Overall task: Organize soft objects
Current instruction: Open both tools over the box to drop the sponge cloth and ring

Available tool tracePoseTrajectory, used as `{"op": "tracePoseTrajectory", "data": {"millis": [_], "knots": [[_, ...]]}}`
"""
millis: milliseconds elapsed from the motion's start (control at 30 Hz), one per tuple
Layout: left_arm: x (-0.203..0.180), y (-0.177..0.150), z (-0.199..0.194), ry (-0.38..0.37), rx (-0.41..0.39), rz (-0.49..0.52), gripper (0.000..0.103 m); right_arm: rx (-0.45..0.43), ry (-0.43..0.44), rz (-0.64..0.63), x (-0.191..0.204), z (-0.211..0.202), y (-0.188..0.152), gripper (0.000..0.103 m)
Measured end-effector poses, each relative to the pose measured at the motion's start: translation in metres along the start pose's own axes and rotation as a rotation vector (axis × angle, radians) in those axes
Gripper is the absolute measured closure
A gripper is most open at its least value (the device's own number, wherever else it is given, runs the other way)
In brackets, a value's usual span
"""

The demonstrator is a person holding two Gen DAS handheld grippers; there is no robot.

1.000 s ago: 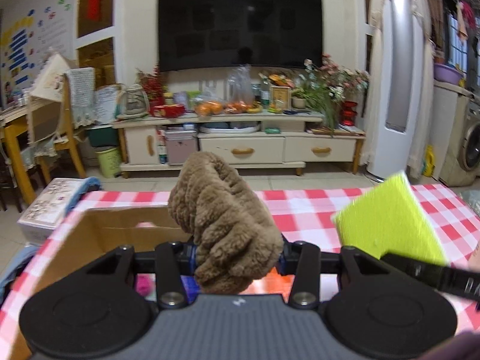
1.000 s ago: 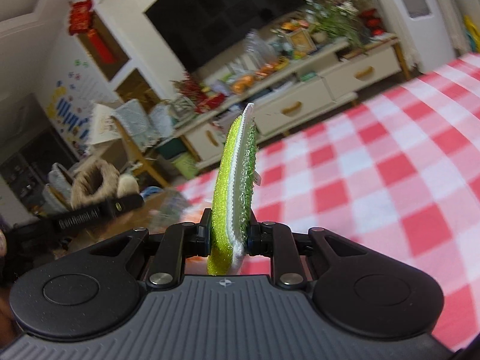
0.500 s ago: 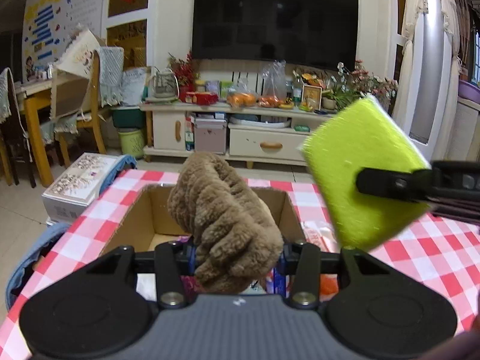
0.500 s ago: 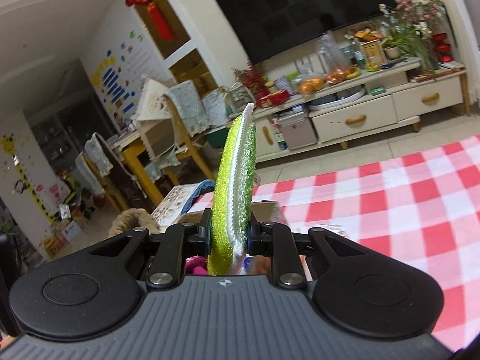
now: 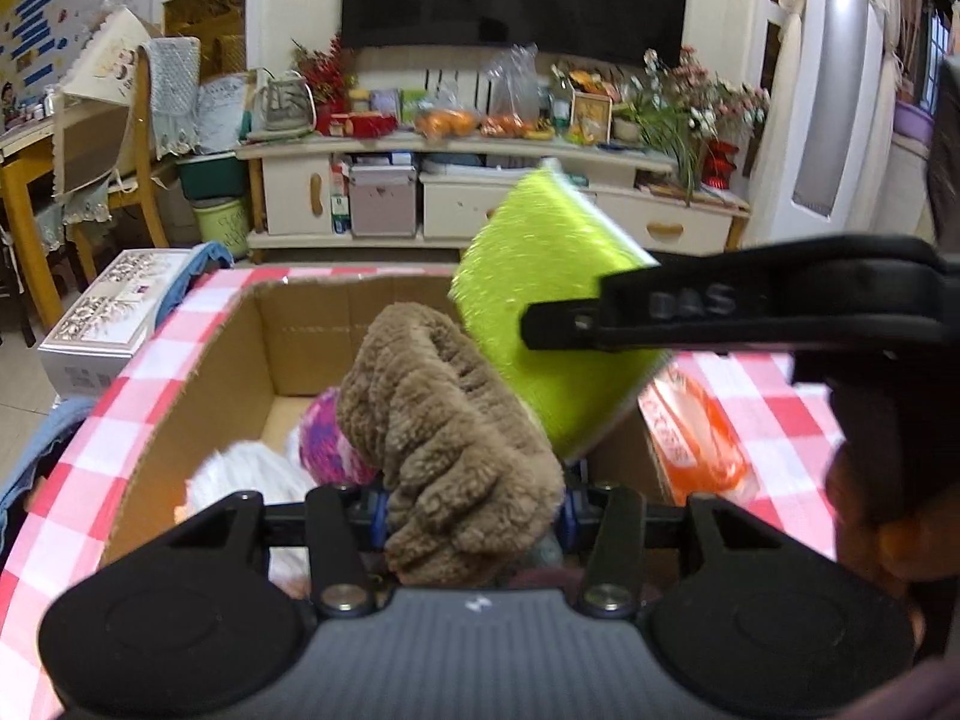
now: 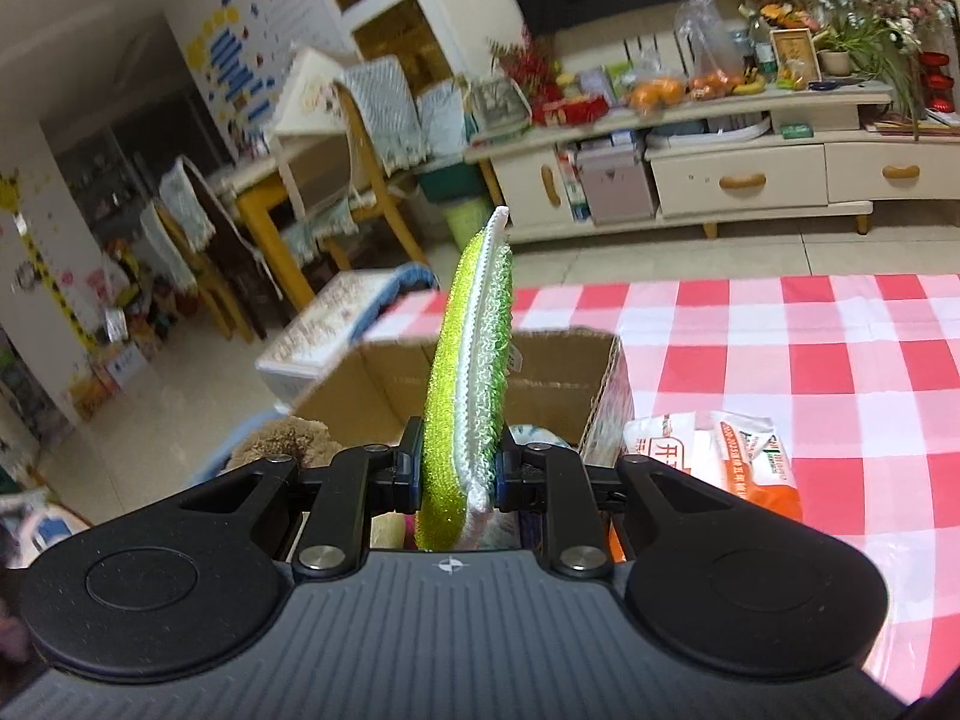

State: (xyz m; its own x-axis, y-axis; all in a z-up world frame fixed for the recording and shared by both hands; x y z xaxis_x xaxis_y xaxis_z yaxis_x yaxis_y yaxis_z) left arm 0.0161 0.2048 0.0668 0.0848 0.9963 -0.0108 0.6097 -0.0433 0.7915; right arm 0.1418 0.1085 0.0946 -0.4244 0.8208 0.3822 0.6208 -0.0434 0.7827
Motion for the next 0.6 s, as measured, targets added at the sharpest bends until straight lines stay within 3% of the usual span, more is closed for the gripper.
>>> {"op": "tracePoseTrajectory", "data": {"millis": [67, 133, 167, 267, 300, 400, 467, 533, 600], "knots": [[0.001, 0.0, -0.001, -0.007, 0.003, -0.002, 0.049, 0.025, 0.008, -0.015, 0.003, 0.004, -0.003, 0.076], [0.002, 0.001, -0.002, -0.002, 0.002, -0.009, 0.025, 0.031, -0.002, -0.019, 0.003, 0.005, -0.004, 0.072], [0.003, 0.0, -0.003, -0.001, -0.004, -0.011, 0.021, 0.032, -0.001, -0.02, 0.004, 0.004, -0.004, 0.07], [0.002, 0.0, -0.008, 0.022, -0.02, 0.008, 0.004, -0.003, 0.008, 0.004, 0.002, -0.005, -0.002, 0.047], [0.002, 0.0, -0.01, 0.036, -0.025, 0.01, 0.003, -0.025, 0.007, 0.014, 0.002, -0.012, -0.001, 0.036], [0.007, 0.002, -0.02, 0.055, -0.036, -0.009, 0.002, -0.098, -0.022, 0.039, -0.002, -0.033, 0.001, 0.031], [0.008, 0.003, -0.029, 0.072, -0.049, -0.026, 0.002, -0.15, -0.054, 0.052, -0.003, -0.053, 0.0, 0.02], [0.009, 0.004, -0.039, 0.095, -0.06, -0.032, 0.001, -0.201, -0.108, 0.045, -0.003, -0.071, -0.003, 0.002], [0.007, 0.003, -0.047, 0.11, -0.067, -0.038, 0.001, -0.242, -0.17, 0.027, 0.0, -0.09, -0.01, 0.003]]}}
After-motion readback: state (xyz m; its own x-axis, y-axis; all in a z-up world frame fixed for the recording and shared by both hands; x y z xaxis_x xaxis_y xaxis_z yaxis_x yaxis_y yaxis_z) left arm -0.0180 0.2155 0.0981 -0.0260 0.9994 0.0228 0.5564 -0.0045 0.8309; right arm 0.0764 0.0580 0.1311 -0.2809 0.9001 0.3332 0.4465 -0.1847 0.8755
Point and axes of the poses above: each gripper's, at about its wrist camera, not at the fingertips, and z roughly the way its jaws point, x to its left, y to its top, the point moved 3 cm from there along z, roughly the way its jaws point, and after that the axes turned 2 degrees about z, right-handed, at the moved point
